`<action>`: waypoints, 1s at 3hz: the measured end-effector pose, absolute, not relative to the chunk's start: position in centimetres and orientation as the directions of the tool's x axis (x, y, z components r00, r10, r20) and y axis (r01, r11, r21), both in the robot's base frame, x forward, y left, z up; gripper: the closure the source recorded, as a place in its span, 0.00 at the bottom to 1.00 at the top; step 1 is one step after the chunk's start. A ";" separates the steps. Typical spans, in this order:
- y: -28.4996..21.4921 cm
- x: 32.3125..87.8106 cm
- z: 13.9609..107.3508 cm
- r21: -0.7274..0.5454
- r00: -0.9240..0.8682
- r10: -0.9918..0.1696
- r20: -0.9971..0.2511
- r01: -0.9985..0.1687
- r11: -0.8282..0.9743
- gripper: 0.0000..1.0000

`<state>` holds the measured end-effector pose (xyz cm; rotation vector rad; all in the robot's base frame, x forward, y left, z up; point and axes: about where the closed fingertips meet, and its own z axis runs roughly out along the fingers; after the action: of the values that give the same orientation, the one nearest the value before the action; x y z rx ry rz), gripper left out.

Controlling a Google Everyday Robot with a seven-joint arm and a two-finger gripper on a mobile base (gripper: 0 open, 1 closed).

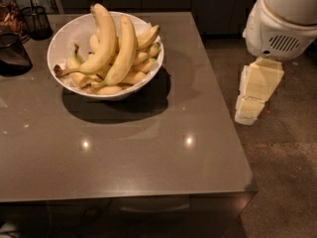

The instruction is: Pick banana from white bowl

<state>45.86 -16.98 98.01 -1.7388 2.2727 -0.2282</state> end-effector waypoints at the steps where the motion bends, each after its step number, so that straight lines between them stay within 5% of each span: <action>1: -16.9 46.0 98.2 -0.297 -0.242 -0.963 -0.120 -0.917 0.267 0.00; 3: -12.6 49.7 97.5 -0.199 -0.358 -0.904 -0.232 -0.893 0.405 0.00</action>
Offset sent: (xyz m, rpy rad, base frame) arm 0.0432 0.0553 -0.0131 0.1897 0.0290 -0.1929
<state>49.73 -12.57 97.49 -1.5636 2.3626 -0.0554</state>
